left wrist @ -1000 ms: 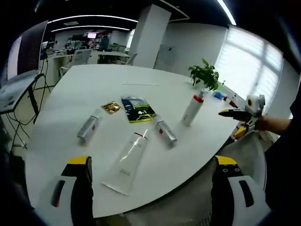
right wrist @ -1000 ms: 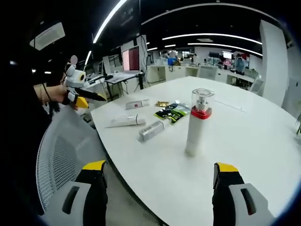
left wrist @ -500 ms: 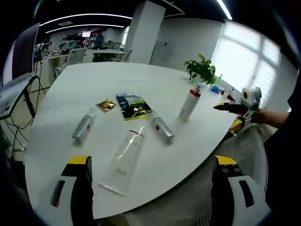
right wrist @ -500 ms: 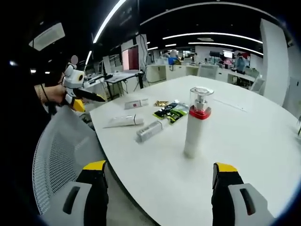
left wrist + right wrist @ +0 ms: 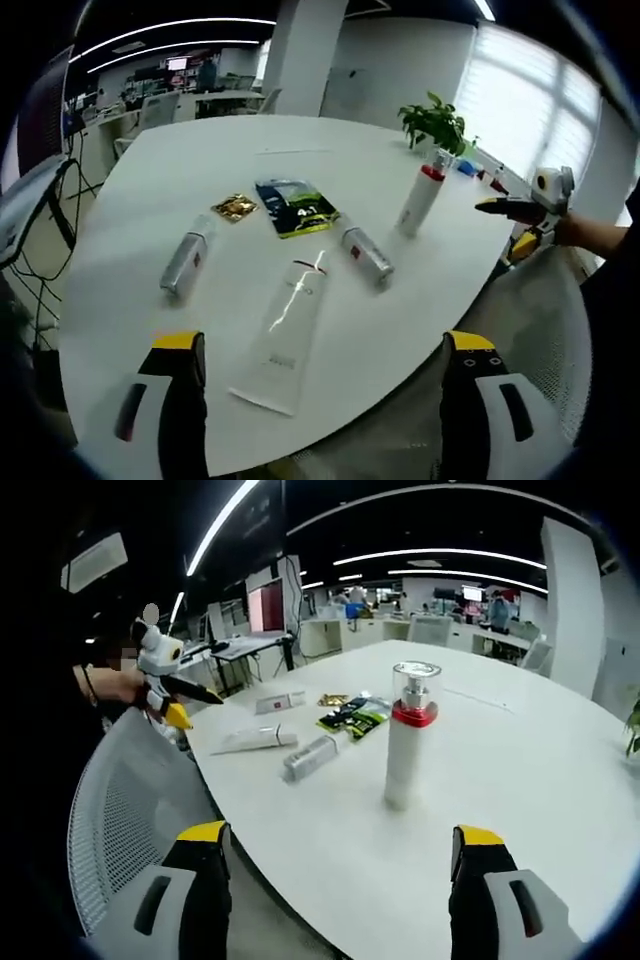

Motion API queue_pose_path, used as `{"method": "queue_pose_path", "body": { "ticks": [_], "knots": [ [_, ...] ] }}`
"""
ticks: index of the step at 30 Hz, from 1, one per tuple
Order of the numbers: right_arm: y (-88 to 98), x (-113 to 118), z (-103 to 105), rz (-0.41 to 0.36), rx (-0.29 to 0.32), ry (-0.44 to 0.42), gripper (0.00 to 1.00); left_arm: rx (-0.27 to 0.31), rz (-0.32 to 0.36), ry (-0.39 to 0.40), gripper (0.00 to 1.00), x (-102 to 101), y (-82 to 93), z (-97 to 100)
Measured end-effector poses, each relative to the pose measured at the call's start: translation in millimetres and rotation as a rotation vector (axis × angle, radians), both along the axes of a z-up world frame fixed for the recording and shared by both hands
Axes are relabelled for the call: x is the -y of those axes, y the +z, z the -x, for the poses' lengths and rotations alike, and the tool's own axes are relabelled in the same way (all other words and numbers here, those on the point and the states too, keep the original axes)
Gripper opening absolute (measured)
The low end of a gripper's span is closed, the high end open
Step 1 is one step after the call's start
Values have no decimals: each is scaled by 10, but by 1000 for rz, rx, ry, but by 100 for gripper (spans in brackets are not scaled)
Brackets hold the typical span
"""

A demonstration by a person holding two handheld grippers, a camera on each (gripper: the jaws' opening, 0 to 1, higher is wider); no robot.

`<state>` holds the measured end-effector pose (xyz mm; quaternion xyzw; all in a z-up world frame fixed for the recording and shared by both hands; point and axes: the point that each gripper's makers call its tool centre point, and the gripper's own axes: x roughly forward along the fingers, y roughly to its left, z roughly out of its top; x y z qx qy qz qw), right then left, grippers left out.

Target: Arrange the skincare products in the storage area until every visible bottle or jar stands upright without overlapping.

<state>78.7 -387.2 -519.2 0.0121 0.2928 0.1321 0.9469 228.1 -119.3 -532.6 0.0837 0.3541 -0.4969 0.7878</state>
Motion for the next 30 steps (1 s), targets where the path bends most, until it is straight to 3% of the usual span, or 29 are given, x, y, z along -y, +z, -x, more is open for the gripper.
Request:
{"method": "queue_pose_path", "body": {
  "ticks": [7,19,24,30],
  "knots": [
    [44,-136,-43,13,-5,42,97,-5,17,2,90,25,-2,-7],
    [83,-556,-216,35,-44,215,93,1,54,19,94,1,-26,74],
    [113,-742,-373,60,-48,308,93,1,71,43,94,-34,6,89],
    [147,-996,-581,77,-31,405,93,21,47,28,95,-9,-99,117]
  ]
}}
